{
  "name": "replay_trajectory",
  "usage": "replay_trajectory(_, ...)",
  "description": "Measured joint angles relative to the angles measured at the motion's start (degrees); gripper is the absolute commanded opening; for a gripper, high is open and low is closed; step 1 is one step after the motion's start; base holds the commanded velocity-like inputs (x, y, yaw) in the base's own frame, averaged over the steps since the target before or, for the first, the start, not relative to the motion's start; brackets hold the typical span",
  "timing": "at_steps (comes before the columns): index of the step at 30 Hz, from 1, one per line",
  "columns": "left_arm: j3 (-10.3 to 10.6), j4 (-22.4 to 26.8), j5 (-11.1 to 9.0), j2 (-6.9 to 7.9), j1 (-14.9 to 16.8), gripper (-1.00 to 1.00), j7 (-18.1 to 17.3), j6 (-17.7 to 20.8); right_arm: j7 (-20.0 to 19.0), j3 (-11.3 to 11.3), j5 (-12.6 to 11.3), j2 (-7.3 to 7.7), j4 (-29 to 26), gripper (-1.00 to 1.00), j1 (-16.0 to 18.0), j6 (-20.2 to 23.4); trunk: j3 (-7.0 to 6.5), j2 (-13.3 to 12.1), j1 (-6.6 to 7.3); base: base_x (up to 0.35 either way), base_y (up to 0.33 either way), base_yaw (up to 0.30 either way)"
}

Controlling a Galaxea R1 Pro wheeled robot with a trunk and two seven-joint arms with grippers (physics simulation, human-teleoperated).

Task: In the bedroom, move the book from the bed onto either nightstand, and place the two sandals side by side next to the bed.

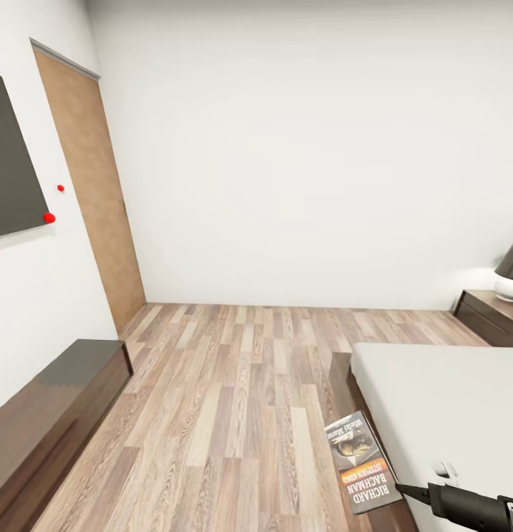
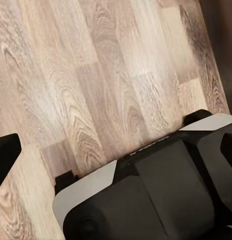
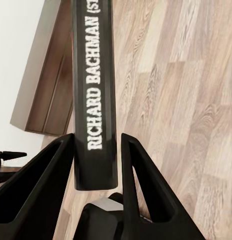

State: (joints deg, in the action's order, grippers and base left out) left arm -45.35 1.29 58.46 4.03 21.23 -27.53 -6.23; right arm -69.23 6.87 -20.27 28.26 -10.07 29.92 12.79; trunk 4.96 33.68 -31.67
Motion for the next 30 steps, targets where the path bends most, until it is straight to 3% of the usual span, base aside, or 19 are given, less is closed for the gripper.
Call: replay_trajectory(30,0.0,0.0,0.0,0.01,0.0,1.00,0.0,0.0,0.0,0.2,0.0,0.00,0.0,-1.00,0.0,0.0,0.00,0.0,0.00,0.333,0.000,0.000)
